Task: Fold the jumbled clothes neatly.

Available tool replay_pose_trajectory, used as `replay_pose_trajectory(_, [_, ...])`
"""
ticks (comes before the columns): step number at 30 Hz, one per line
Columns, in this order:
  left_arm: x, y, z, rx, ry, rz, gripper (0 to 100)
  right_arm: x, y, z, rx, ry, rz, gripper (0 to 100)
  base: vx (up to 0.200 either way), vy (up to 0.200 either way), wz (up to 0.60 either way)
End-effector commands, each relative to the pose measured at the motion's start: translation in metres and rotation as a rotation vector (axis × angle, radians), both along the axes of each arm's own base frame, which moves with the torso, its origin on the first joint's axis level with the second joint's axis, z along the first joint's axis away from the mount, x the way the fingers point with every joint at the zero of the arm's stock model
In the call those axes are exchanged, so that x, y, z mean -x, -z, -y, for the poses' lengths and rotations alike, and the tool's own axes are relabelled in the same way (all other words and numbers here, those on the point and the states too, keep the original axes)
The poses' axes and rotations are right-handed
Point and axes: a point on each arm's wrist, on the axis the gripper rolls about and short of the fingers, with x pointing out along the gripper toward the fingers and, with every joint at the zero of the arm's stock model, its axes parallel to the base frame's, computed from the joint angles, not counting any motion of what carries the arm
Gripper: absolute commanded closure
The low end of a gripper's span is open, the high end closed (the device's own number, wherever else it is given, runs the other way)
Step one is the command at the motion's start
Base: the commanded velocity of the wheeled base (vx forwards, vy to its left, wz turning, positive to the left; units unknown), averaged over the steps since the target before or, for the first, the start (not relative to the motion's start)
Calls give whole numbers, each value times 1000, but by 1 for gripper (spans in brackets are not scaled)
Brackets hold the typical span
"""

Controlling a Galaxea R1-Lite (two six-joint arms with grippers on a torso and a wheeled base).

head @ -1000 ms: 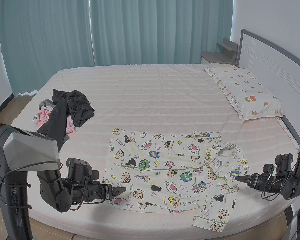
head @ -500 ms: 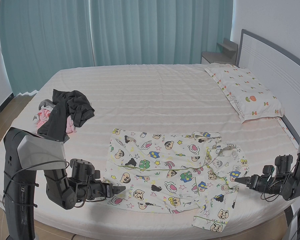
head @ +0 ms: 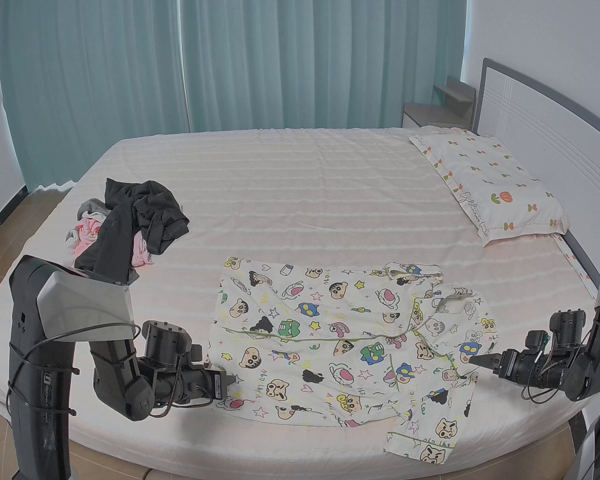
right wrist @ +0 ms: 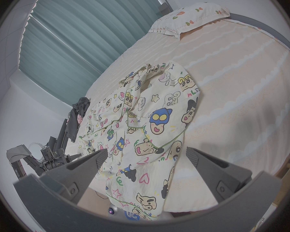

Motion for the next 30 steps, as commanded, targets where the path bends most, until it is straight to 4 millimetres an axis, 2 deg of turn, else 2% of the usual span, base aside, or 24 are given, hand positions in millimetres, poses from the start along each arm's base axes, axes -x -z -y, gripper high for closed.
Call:
replay_pose_trajectory(1, [5, -2, -4, -5, -10, -10, 100, 0, 1, 0, -1, 1, -3, 0, 0, 0, 0])
replay_pose_trajectory(8, [18, -14, -6, -8, -6, -9, 100, 0, 1, 0, -1, 1, -3, 0, 0, 0, 0])
replay_pose_trajectory(14, [35, -33, -11, -9, -8, -6, 100, 0, 1, 0, -2, 2, -3, 0, 0, 0, 0])
replay_pose_trajectory(15, [35, -33, -11, -9, -8, -6, 100, 0, 1, 0, -2, 2, -3, 0, 0, 0, 0])
replay_pose_trajectory(16, [43, -33, -13, -18, -7, -28, 100, 0, 1, 0, -1, 1, -3, 0, 0, 0, 0])
replay_pose_trajectory(19, [45, -33, -13, -20, -5, -33, 100, 0, 1, 0, -1, 1, -3, 0, 0, 0, 0])
replay_pose_trajectory(20, [57, -31, -16, -41, 10, -65, 100, 0, 1, 0, -1, 1, -3, 0, 0, 0, 0])
replay_pose_trajectory(24, [69, -28, -19, -63, 20, -107, 100, 0, 1, 0, -1, 1, -3, 0, 0, 0, 0])
replay_pose_trajectory(30, [74, -26, -21, -70, 19, -127, 100, 0, 1, 0, -1, 1, -6, 0, 0, 0, 0])
